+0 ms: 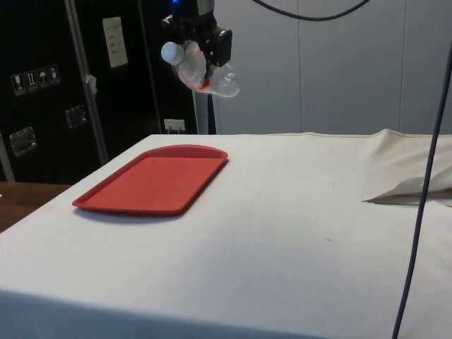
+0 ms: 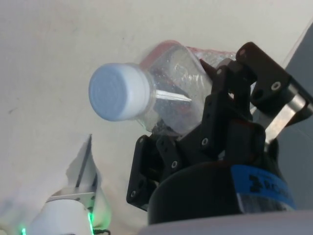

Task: Place the bottle upright on the tray.

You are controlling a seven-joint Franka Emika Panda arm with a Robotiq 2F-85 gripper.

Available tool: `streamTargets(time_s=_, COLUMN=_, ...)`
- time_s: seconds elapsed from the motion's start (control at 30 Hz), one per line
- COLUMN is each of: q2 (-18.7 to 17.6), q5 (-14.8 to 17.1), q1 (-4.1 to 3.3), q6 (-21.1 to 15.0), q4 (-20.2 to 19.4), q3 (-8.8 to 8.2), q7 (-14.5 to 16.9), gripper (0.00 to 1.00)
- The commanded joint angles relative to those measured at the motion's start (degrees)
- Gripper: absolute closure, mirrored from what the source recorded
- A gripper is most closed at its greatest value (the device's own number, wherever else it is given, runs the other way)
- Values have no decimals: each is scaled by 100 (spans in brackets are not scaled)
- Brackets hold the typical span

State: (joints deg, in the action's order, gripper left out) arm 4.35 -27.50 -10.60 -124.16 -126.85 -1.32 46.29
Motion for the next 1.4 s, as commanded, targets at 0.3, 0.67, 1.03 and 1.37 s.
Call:
streamTargets(time_s=0.3, q2=6, q5=447, q1=6, q6=-252, q4=-11, q3=-126, q7=149, gripper=65)
streamTargets(time_s=0.67, q2=6, q5=945, q1=6, q6=-372, q4=-23, q3=-252, q7=372, gripper=65)
streamTargets(time_s=1.03, q2=0, q5=1495, q1=6, q6=-430, q4=-17, q3=-372, q7=676, gripper=65)
streamTargets(time_s=1.37, q2=0, q5=1851, q1=6, q6=-413, q4=-6, q3=-464, q7=871, gripper=65)
